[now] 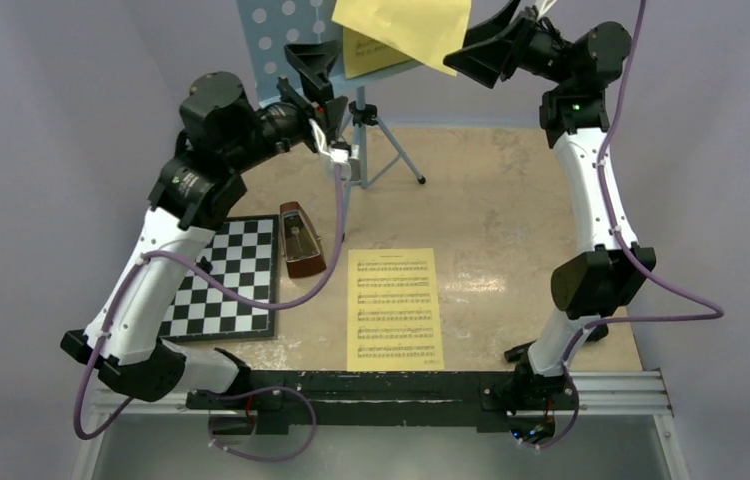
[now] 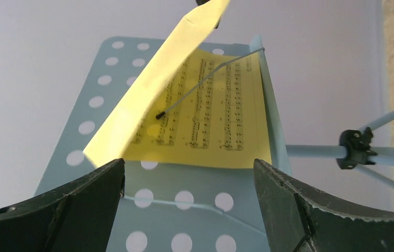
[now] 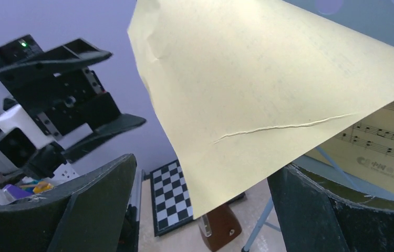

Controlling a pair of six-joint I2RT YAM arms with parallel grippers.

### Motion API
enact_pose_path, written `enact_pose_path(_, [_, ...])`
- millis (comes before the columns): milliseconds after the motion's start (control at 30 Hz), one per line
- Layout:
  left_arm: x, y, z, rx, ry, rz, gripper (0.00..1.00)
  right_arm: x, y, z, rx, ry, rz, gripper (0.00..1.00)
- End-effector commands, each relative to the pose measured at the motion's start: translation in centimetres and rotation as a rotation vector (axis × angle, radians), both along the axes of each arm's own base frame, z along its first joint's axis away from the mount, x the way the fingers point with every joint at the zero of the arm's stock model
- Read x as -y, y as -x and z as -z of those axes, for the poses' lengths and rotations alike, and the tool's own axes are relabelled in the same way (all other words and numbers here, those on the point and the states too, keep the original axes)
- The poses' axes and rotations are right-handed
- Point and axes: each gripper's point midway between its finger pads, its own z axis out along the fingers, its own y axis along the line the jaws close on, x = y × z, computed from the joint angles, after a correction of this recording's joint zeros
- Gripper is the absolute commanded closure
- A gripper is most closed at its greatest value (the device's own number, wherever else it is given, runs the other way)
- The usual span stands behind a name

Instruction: Pack up the instrument practice props

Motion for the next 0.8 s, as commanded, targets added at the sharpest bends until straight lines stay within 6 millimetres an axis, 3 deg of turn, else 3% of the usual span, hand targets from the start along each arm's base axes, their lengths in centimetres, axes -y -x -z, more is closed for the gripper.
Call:
enact_pose_path(0, [1.3,0.4,-6.0,0.455,-0.003,-0.027,0.03,0.7,4.2,-5.2,0.133,-0.049,-0.01,0.01])
enact_pose_path(200, [3.0,-0.1,-9.8,0.67,0.075,-0.058,0.04,1.4,5.0,-7.1,0.171,-0.08,0.027,0.01])
enact_pose_path(367, [3.5,0.9,-12.1,0.739,0.111,-0.044,0.04,2.0,4.2,-6.7,0.17,-0.086,0.06,0.02])
enact_pose_path(533, [2.7,0.6,-14.4,0.773,0.155,-0.096,0.05,2.6,3.4,-6.3,0.149,-0.094,0.087,0.02])
enact_pose_path(767, [3.6,-0.7,-14.4,0.754,0.113,-0.077,0.19,2.8,3.8,-6.4,0.166,-0.085,0.091,0.02])
